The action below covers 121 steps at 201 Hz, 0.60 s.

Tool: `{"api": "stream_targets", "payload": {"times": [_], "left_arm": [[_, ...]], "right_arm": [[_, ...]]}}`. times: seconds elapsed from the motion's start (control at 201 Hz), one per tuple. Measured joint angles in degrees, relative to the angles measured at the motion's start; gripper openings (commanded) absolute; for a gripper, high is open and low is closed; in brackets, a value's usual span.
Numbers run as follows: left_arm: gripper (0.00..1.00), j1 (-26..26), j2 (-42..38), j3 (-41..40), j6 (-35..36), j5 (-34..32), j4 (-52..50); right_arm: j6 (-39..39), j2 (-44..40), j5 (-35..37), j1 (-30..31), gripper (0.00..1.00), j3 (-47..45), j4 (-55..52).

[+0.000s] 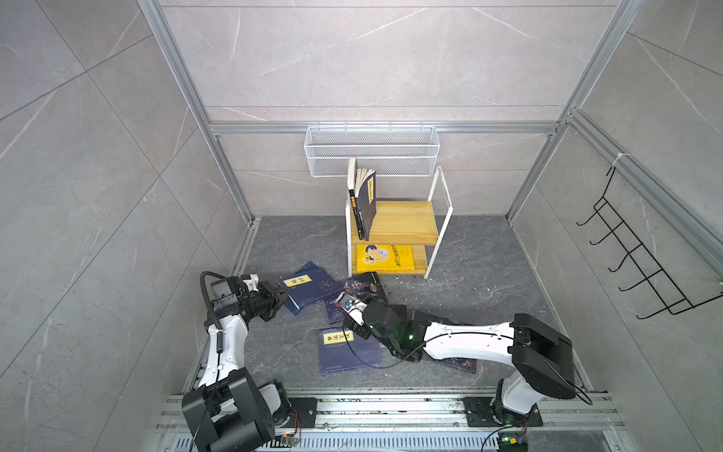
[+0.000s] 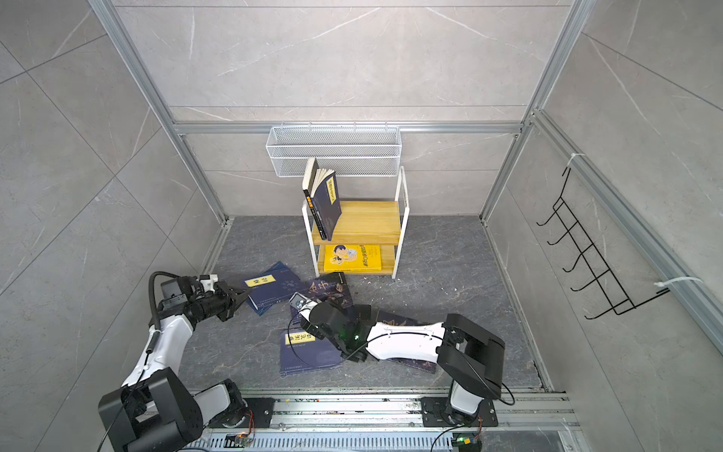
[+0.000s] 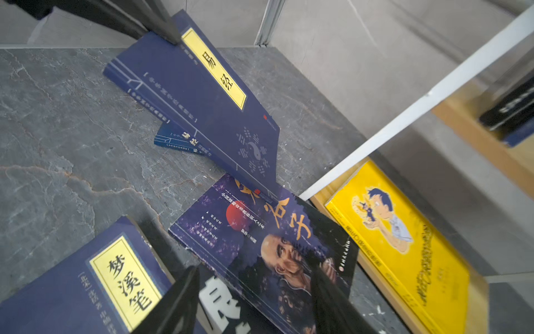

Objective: Stacking books/files
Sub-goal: Pick up the book from the book.

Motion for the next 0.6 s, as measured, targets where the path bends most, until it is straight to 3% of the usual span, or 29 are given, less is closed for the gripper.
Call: {"api": "stream_targets", "payload": {"times": [0.388,0.602], "left_arm": [[0.00,-5.68,-4.39,-2.49,-0.35,9.68,5.62],[0.00,-8.92,-4.37,-2.49,-0.70,13.81,7.19]], "right_arm": [[-20.90,0.55,9.25,7.58,0.66,-7.04,23.17],[-27.04,4.96,13.99,7.98,0.64,-6.84,27.61]]}}
